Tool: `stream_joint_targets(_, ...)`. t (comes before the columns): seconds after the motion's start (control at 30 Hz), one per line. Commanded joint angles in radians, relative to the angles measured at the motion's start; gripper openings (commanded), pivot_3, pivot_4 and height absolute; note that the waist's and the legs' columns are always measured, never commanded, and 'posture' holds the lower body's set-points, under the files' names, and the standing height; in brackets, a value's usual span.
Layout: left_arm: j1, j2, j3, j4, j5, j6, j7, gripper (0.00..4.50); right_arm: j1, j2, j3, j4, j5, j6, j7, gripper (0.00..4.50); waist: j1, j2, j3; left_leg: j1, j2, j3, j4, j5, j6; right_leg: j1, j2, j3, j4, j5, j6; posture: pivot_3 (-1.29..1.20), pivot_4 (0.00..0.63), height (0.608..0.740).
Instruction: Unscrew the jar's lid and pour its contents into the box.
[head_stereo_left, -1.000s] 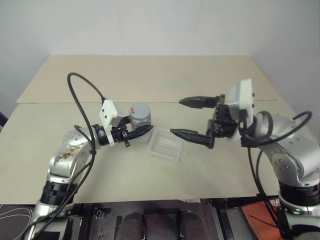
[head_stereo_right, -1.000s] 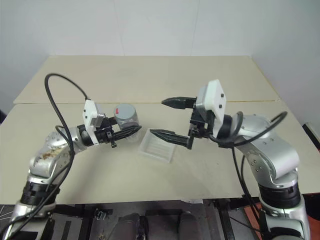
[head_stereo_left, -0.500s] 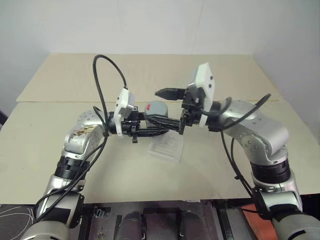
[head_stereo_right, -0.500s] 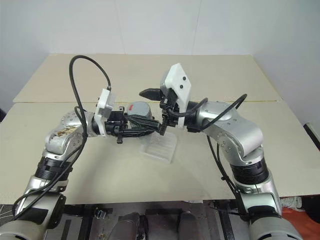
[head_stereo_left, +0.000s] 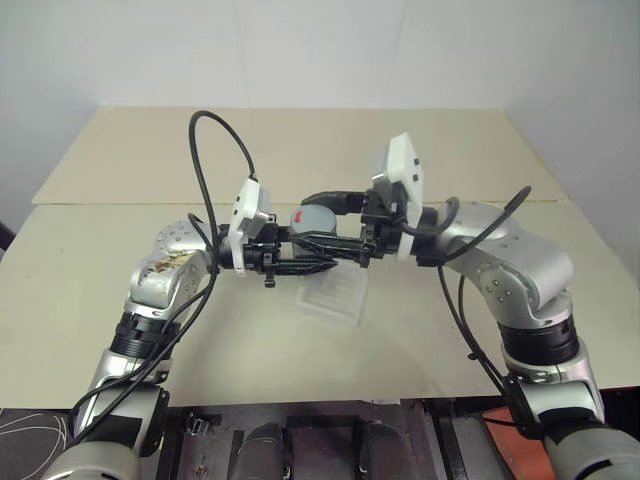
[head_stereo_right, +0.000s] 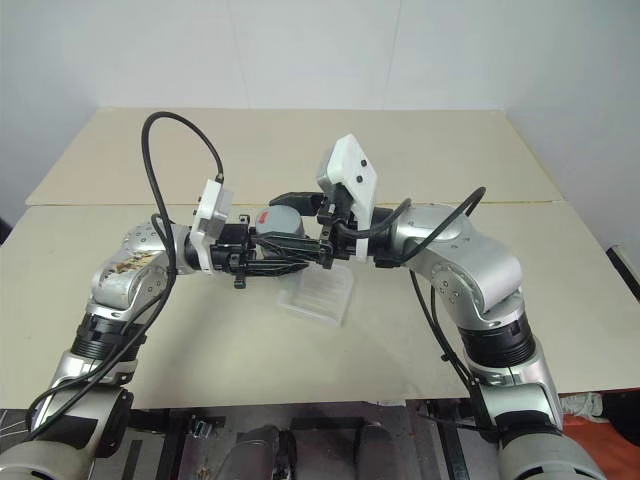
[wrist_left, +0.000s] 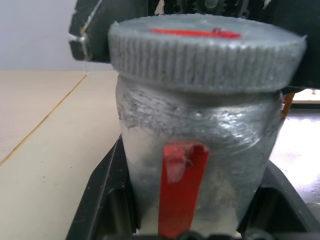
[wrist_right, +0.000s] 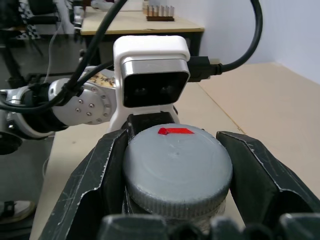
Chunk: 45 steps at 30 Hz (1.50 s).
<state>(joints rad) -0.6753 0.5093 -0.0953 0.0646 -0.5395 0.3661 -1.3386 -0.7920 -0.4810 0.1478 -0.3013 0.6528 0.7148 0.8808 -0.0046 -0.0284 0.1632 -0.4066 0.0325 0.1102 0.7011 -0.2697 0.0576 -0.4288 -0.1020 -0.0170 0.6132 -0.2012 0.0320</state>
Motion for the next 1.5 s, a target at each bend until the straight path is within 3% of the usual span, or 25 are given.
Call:
stream_joint_targets(0.03,-0.046,0.056,0.035,-0.044,-0.081,-0.008,-0.163,1.93,-0.049,-0.039,0.011,0.088,0.043,-0.138,0.342,2.76,-0.002,0.0,0.0,0.0,0.0,0.0,0.0,0.0,0.0,0.0,0.001,0.0,0.0,0.0,0.0,0.0,0.15,0.74)
stream_joint_targets(0.2,-0.064,0.085,0.011,-0.086,-0.115,0.011,-0.273,1.93,-0.199,0.0,0.1,0.331,-0.017,-0.303,0.691,2.76,-0.01,0.001,0.0,0.0,0.001,0.0,0.001,0.0,0.0,0.0,0.002,0.001,0.0,0.0,0.0,0.0,0.15,0.74)
stream_joint_targets(0.33,-0.068,0.071,0.005,-0.101,-0.115,0.023,-0.269,1.93,-0.276,0.049,0.174,0.478,-0.067,-0.422,0.734,2.76,-0.012,0.001,0.001,0.001,0.002,0.0,0.001,0.0,0.0,0.0,0.003,0.001,0.002,0.0,0.0,0.0,0.15,0.74)
stream_joint_targets(0.43,-0.06,0.07,0.009,-0.097,-0.105,0.019,-0.245,1.93,-0.293,0.081,0.153,0.542,-0.095,-0.465,0.723,2.76,-0.01,0.001,0.001,0.001,0.002,0.0,0.001,0.0,-0.001,-0.001,0.003,0.001,0.002,0.0,0.0,0.0,0.15,0.74)
stream_joint_targets(0.5,-0.054,0.075,0.018,-0.086,-0.099,0.021,-0.228,1.93,-0.281,0.082,0.12,0.54,-0.102,-0.472,0.687,2.76,-0.006,0.001,0.001,0.0,0.002,0.0,0.001,0.001,-0.001,-0.001,0.003,0.001,0.005,0.0,0.0,0.0,0.15,0.74)
stream_joint_targets(0.53,-0.053,0.078,0.025,-0.077,-0.092,0.024,-0.212,1.93,-0.269,0.073,0.101,0.525,-0.103,-0.466,0.654,3.47,-0.003,0.001,0.001,0.0,0.002,0.0,0.001,0.001,-0.001,-0.001,0.002,0.001,0.008,0.0,0.0,0.0,0.15,0.74)
stream_joint_targets(0.67,-0.035,0.083,0.051,-0.042,-0.058,0.013,-0.158,1.93,-0.176,0.005,0.004,0.401,-0.086,-0.419,0.542,4.49,0.009,0.001,0.001,-0.004,0.001,0.0,0.004,0.004,-0.006,-0.004,0.001,0.0,0.01,0.0,0.0,0.0,0.15,0.74)
stream_joint_targets(0.93,-0.002,0.058,0.086,0.023,-0.018,-0.027,-0.054,1.93,0.054,-0.078,-0.145,0.018,-0.023,-0.216,0.212,4.49,0.001,0.001,0.001,-0.008,0.001,0.0,0.004,0.006,-0.01,-0.01,0.002,0.002,0.013,0.0,0.0,0.0,0.15,0.74)
stream_joint_targets(1.07,-0.031,0.035,0.07,0.076,0.008,-0.05,-0.055,1.93,0.052,-0.031,-0.103,-0.116,-0.03,-0.072,0.003,4.49,-0.006,0.001,0.001,-0.007,0.002,0.0,0.004,0.005,-0.009,-0.011,0.002,0.002,0.012,0.0,0.0,0.0,0.15,0.74)
stream_joint_targets(1.23,-0.05,0.009,0.056,0.092,0.019,-0.064,-0.063,1.93,-0.024,0.065,-0.029,-0.112,-0.077,0.024,-0.159,4.49,-0.008,0.001,0.001,-0.007,0.001,0.0,0.004,0.003,-0.005,-0.011,0.002,0.002,0.013,0.0,-0.001,0.0,0.15,0.74)
stream_joint_targets(1.5,-0.053,0.002,0.059,0.086,0.02,-0.062,-0.066,1.93,-0.073,0.139,0.052,-0.049,-0.148,0.028,-0.228,4.49,-0.008,0.001,0.001,-0.009,0.001,0.0,0.004,0.004,-0.006,-0.011,0.002,0.002,0.014,0.0,0.0,0.0,0.15,0.74)
